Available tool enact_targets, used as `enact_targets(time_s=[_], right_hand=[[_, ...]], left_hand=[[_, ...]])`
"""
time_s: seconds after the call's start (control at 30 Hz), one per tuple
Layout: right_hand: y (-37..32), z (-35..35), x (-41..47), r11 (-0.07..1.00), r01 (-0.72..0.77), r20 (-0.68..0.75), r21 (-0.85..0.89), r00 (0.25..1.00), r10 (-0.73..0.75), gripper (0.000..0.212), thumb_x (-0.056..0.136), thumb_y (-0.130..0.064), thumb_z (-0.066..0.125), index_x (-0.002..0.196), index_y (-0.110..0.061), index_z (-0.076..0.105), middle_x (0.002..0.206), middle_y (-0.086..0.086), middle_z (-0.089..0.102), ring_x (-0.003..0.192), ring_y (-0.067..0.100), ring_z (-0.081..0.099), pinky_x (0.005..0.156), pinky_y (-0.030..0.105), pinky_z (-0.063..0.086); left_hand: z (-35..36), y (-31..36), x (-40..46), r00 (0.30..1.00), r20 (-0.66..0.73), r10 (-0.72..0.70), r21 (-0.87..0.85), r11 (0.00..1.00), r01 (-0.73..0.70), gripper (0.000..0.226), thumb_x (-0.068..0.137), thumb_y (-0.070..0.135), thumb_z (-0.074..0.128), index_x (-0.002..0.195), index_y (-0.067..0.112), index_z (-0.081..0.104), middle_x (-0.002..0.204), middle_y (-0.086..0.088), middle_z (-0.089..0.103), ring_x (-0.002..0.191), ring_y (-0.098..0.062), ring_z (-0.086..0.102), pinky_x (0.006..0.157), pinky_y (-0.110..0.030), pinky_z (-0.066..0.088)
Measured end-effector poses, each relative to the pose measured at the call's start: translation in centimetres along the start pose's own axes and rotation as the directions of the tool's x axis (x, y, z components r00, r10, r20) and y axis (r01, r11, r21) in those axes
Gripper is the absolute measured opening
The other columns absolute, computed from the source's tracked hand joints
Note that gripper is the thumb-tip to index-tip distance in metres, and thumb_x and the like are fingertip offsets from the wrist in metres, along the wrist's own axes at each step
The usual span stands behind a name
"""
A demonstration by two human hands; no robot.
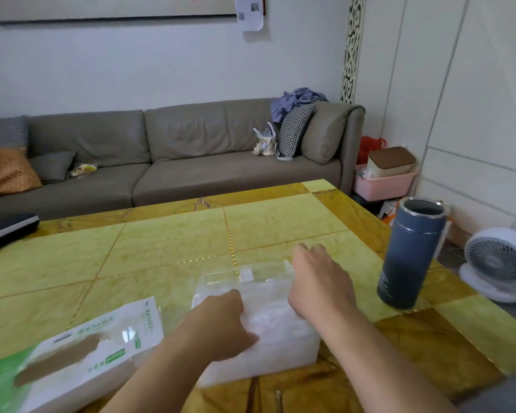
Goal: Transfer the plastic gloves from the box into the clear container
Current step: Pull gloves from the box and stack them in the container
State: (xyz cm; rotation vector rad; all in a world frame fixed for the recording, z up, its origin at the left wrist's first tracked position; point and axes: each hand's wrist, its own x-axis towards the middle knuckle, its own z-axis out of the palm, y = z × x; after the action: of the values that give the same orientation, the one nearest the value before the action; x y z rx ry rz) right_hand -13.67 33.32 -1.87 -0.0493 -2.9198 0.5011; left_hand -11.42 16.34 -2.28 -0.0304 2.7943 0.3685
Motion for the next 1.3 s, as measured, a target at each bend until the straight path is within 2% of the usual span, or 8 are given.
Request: enact_targets(time_s=[0.17,0.3,0.57,0.67,0.87,1.03,1.17,1.3], right_hand=[[-3.2,-0.7,-2.2,0.958,0.227,0.052,0.175,0.969,-0.240,0.007,0.092,-0.014,0.059,0.091,-0.020,0.061,0.100,-0.004,0.060,0.086,0.020,0.062,0.076,0.039,0.059],[-3.6,1.0,-2.8,0.976,0.216,0.335,-0.017,0.921,-0.198,0.037,0.097,-0.035,0.061,0.132,-0.026,0.061,0.132,0.004,0.061,0.118,0.031,0.063,0.093,0.040,0.053],[-4.0,2.2,-0.5,0.975,0.156,0.535,-0.161,0.844,-0.046,0.050,0.085,-0.039,0.074,0.132,-0.045,0.056,0.116,-0.003,0.065,0.109,0.024,0.061,0.081,0.032,0.046],[-4.5,3.0,1.1,0.950,0.196,0.655,-0.241,0.755,0.010,0.057,0.086,-0.032,0.077,0.138,-0.040,0.054,0.095,-0.002,0.062,0.096,0.028,0.065,0.086,0.036,0.056],[-5.3,2.9,2.1,0.930,0.269,0.757,-0.250,0.653,0.015,0.063,0.095,-0.023,0.072,0.152,-0.031,0.045,0.123,0.004,0.068,0.088,0.027,0.057,0.086,0.040,0.053],[-5.8,3.4,2.5,0.893,0.349,0.797,-0.284,0.603,0.018,0.062,0.101,-0.021,0.063,0.157,-0.031,0.039,0.087,-0.006,0.054,0.083,0.024,0.056,0.083,0.037,0.049],[-5.4,3.2,2.3,0.892,0.357,0.765,-0.279,0.643,-0.018,0.053,0.104,-0.016,0.057,0.154,-0.024,0.042,0.080,-0.009,0.044,0.062,0.010,0.044,0.054,0.021,0.035],[-4.1,4.0,1.5,0.955,0.222,0.711,-0.195,0.703,-0.019,0.061,0.101,-0.022,0.060,0.155,-0.041,0.041,0.107,-0.007,0.066,0.089,0.018,0.065,0.068,0.028,0.048]], left_hand=[[0.2,0.1,0.7,1.000,0.019,0.017,0.005,1.000,-0.017,0.041,0.081,0.041,0.065,0.117,0.028,0.049,0.085,0.010,0.060,0.064,-0.012,0.060,0.067,-0.032,0.056],[0.3,0.0,1.2,0.998,0.058,0.031,0.012,0.999,-0.032,0.042,0.087,0.031,0.060,0.127,0.021,0.048,0.093,0.003,0.063,0.064,-0.013,0.058,0.068,-0.034,0.056],[1.2,0.4,3.2,0.982,0.175,0.077,0.122,0.988,-0.099,0.059,0.097,0.020,0.058,0.148,0.001,0.035,0.133,-0.011,0.060,0.112,-0.026,0.065,0.075,-0.029,0.046],[1.8,-0.2,4.2,0.979,0.180,0.093,0.099,0.989,-0.112,0.036,0.094,0.016,0.059,0.129,0.007,0.059,0.105,-0.007,0.066,0.103,-0.027,0.068,0.073,-0.032,0.050],[1.5,-0.8,3.7,0.990,0.097,0.103,0.010,0.995,-0.104,0.018,0.093,0.016,0.061,0.106,0.005,0.068,0.067,-0.001,0.052,0.077,-0.024,0.066,0.060,-0.027,0.044],[0.6,-0.5,0.3,0.984,-0.155,0.093,0.096,0.992,-0.078,0.017,0.098,0.015,0.057,0.112,0.025,0.056,0.107,-0.003,0.060,0.102,-0.024,0.065,0.069,-0.030,0.043],[0.3,0.4,-0.2,0.993,-0.113,0.017,0.070,0.998,-0.009,0.018,0.094,0.005,0.052,0.106,0.017,0.053,0.103,-0.009,0.058,0.091,-0.025,0.060,0.071,-0.031,0.046],[0.0,0.6,0.7,0.999,0.032,0.034,0.030,0.999,-0.035,0.026,0.095,0.007,0.057,0.121,0.005,0.059,0.114,-0.013,0.065,0.102,-0.027,0.066,0.082,-0.034,0.054]])
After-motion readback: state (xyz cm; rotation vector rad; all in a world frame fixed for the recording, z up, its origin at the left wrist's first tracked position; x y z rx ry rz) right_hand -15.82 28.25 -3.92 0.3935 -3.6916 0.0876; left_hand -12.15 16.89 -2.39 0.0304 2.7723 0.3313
